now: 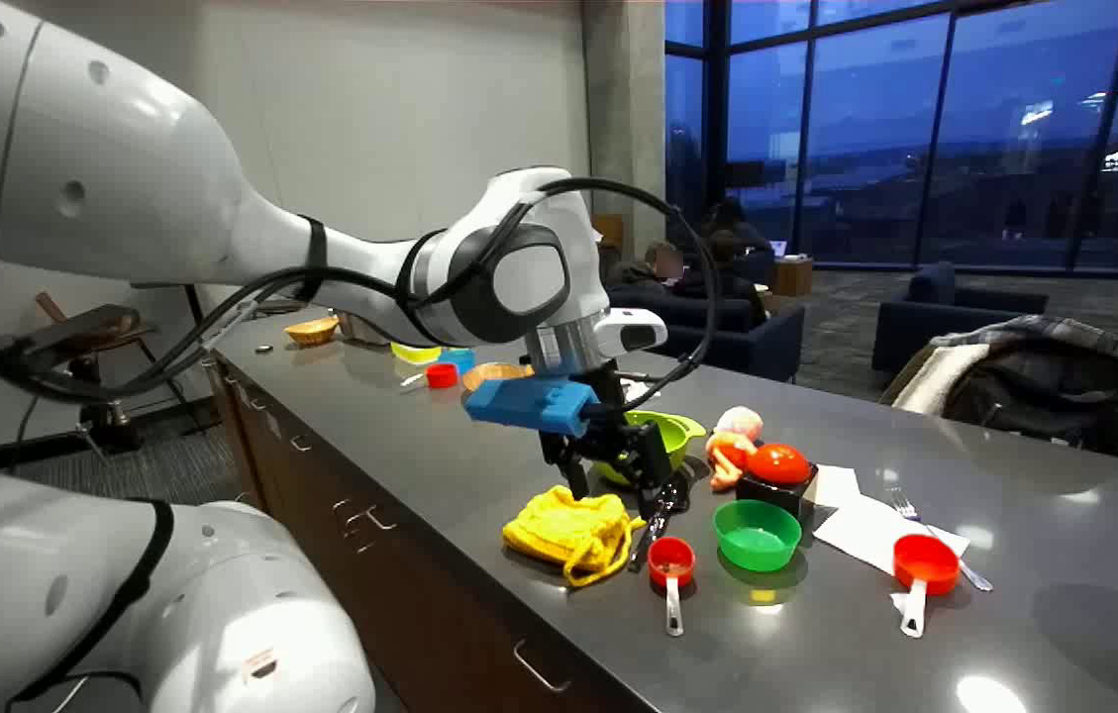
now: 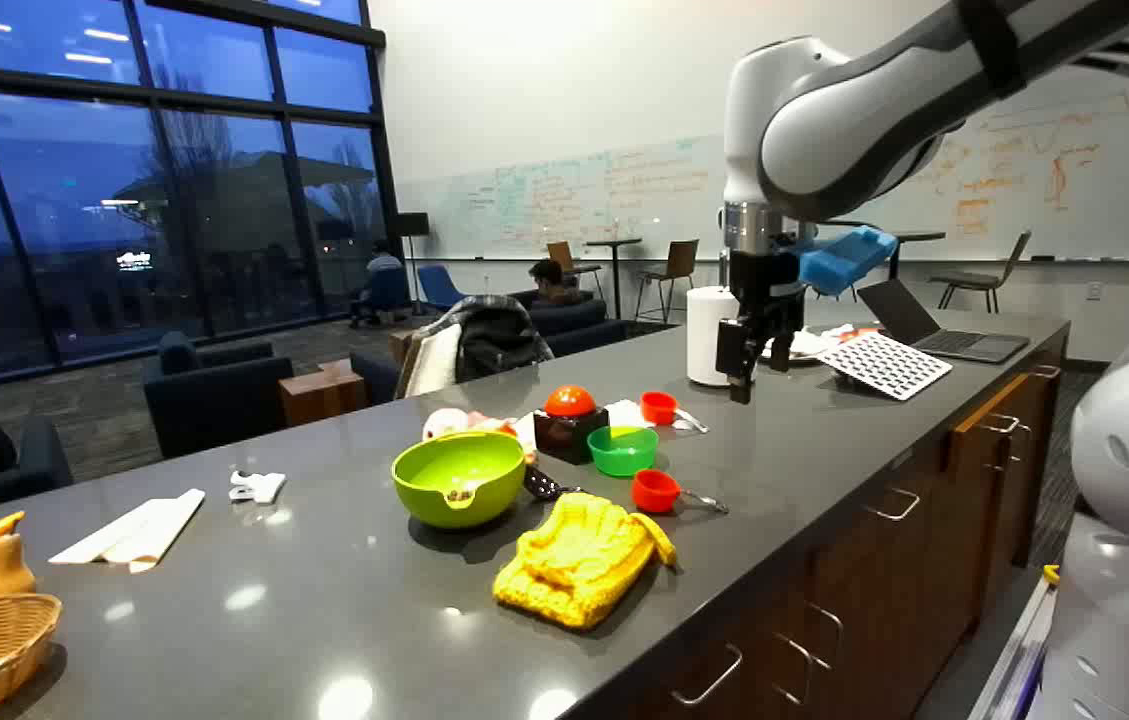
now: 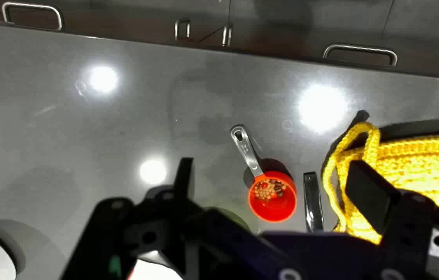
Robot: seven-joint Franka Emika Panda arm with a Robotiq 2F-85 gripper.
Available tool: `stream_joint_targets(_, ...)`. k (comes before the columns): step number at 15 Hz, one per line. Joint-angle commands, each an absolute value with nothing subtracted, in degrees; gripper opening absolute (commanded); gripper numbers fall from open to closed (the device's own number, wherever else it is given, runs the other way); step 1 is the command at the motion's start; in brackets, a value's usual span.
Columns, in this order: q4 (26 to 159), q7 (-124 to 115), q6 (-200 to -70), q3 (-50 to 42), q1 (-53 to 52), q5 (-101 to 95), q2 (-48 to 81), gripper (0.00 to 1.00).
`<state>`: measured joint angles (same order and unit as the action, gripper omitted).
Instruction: Press down on the orange button on the black box
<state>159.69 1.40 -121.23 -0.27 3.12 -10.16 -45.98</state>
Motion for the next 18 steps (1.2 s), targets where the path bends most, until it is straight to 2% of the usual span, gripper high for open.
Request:
stream_joint_targets(1, 159.56, 1.37, -121.03, -0.30, 3.05, -10.16, -45.98, 1.00)
stream_joint_targets(14, 159.56, 1.37, -121.03, -0.30, 3.05, -10.16, -45.97, 1.00)
stream_joint_targets(18, 158.56, -1.25, -127.53, -0.52, 3.69, -9.43, -40.57, 1.00)
